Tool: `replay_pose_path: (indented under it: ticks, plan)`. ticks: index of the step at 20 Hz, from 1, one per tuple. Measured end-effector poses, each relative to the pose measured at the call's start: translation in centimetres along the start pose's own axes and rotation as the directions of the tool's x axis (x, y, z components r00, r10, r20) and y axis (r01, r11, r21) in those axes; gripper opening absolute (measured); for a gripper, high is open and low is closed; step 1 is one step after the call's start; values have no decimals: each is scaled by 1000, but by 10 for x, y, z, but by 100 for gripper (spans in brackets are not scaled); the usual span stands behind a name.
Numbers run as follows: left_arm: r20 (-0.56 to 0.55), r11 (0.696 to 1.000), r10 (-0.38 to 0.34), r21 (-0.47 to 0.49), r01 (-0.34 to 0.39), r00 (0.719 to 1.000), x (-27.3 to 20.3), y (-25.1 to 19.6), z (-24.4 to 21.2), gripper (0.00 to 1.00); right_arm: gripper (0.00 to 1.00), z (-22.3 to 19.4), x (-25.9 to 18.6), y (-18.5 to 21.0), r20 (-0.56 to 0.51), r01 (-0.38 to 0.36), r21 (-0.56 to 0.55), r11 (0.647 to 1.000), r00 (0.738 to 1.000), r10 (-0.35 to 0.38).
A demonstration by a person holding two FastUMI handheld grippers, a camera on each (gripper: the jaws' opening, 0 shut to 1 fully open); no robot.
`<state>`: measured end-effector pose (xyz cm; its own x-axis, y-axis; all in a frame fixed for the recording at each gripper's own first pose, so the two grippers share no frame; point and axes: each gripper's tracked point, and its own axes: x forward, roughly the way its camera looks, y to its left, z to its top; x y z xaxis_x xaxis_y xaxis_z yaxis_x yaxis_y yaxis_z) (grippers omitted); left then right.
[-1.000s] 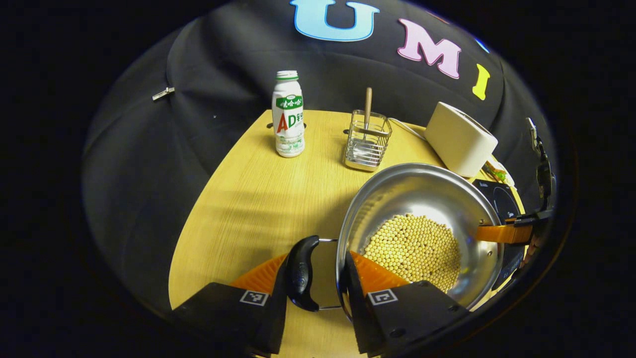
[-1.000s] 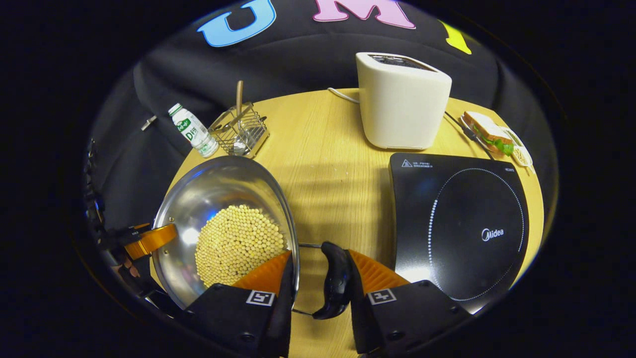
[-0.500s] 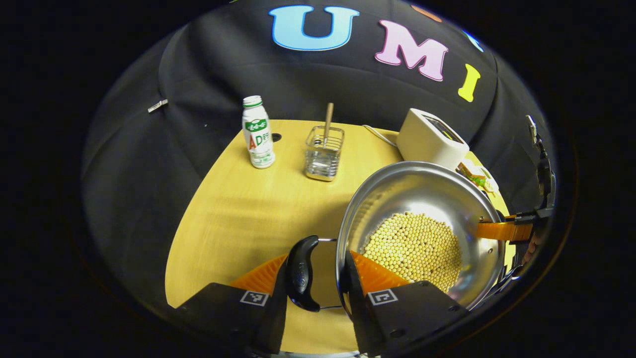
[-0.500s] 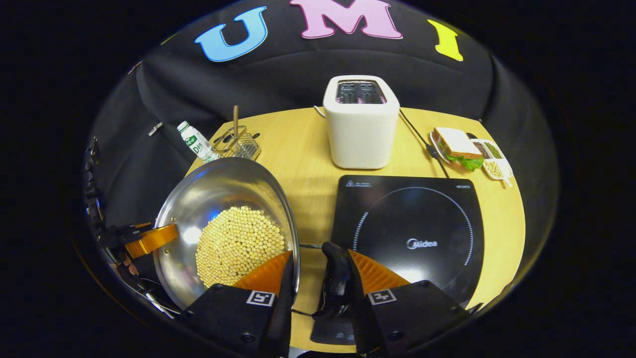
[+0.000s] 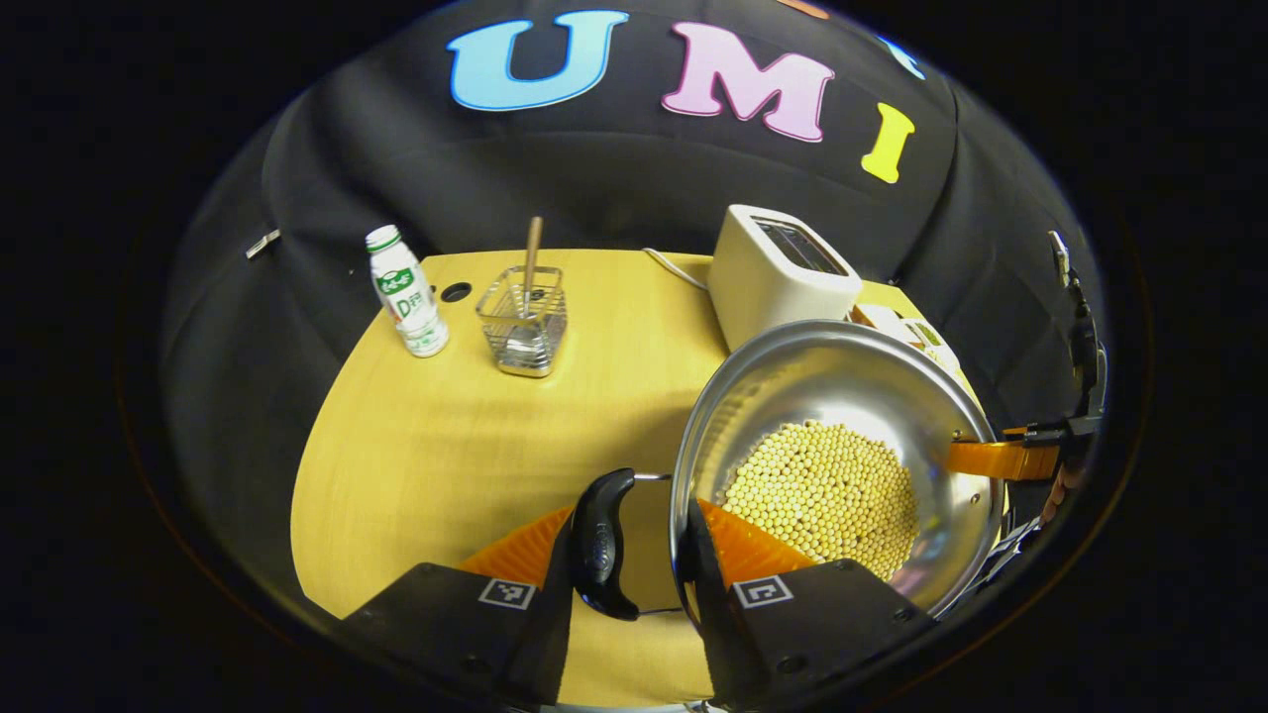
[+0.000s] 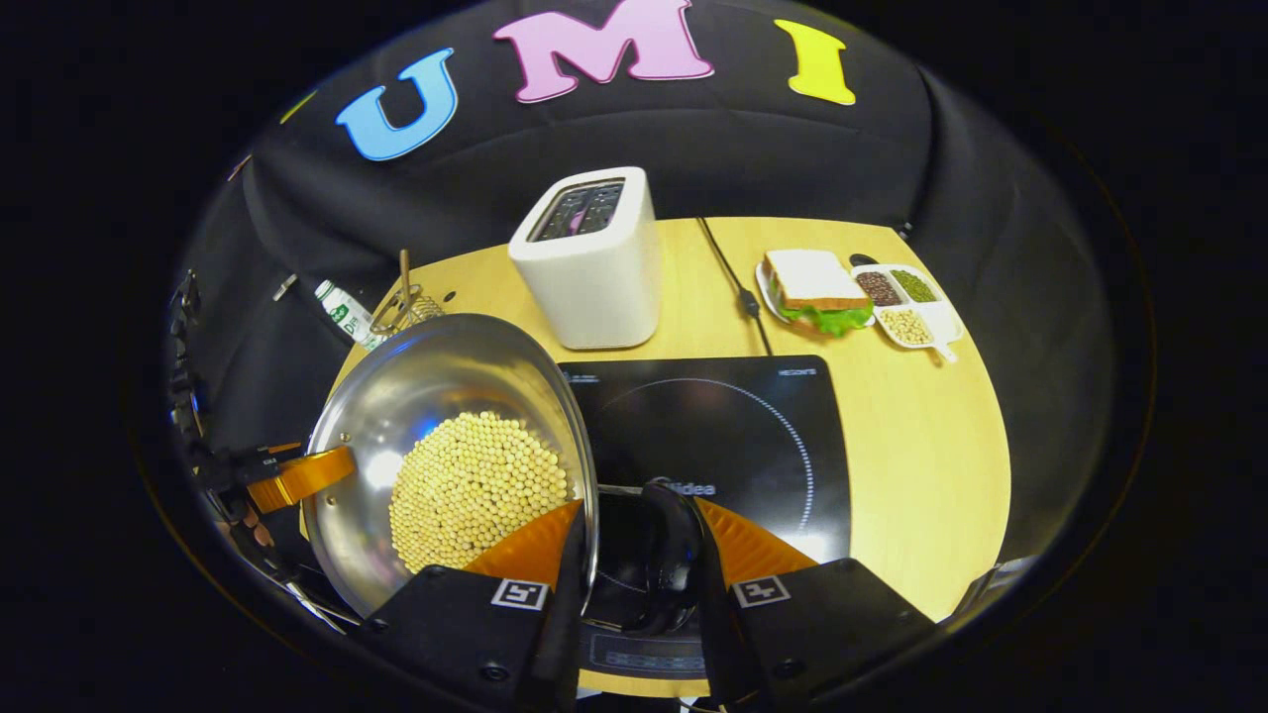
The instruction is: First push the handle of the pot to place it horizontally, then grasp the pot with both hands and set it on the induction cooktop.
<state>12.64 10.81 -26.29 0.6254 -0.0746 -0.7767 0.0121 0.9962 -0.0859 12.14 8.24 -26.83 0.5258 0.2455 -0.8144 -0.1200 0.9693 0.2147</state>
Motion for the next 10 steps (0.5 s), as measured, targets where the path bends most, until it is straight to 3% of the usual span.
replay_pose_path:
  ticks: [10]
  plan:
    - [-12, 998, -36, 45, 37, 999, 37, -88, 19, 58, 53, 11, 0, -89, 13, 29, 40, 999, 999, -30]
